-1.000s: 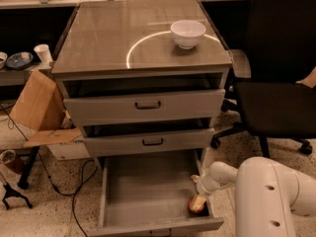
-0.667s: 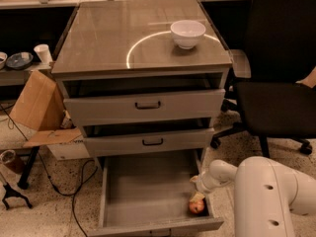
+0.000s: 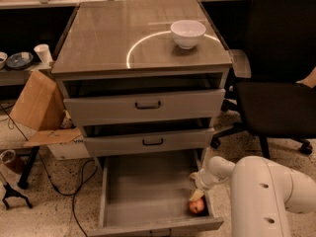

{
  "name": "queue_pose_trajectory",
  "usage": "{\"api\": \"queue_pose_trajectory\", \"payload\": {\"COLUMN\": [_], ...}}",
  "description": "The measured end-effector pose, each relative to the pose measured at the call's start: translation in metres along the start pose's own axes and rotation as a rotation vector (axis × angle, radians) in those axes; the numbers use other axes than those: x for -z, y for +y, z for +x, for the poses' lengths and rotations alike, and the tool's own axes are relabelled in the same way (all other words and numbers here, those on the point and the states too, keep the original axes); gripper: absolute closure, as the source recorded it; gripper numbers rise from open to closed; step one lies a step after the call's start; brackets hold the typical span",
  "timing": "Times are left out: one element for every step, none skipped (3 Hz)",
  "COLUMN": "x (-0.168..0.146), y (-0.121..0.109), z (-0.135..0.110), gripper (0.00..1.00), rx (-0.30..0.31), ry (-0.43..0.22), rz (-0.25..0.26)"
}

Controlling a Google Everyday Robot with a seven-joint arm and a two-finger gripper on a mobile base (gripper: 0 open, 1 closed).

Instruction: Pick apple from bottom drawer and place on counter

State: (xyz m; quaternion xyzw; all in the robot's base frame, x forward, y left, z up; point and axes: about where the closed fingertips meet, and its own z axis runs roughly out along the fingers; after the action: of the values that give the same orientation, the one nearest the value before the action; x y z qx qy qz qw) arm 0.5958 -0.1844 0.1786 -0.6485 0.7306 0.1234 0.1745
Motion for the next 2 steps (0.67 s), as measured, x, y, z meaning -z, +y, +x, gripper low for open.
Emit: {"api": "queue_pose_trajectory", "payload": {"x": [0.0024, 0.0026], "y": [0.0021, 0.0050], "z": [0.0024, 0.0043], "gripper": [0.20, 0.20], "rx": [-0.004, -0.006], "ry": [0.002, 0.003], "rz": [-0.008, -0.015]}}
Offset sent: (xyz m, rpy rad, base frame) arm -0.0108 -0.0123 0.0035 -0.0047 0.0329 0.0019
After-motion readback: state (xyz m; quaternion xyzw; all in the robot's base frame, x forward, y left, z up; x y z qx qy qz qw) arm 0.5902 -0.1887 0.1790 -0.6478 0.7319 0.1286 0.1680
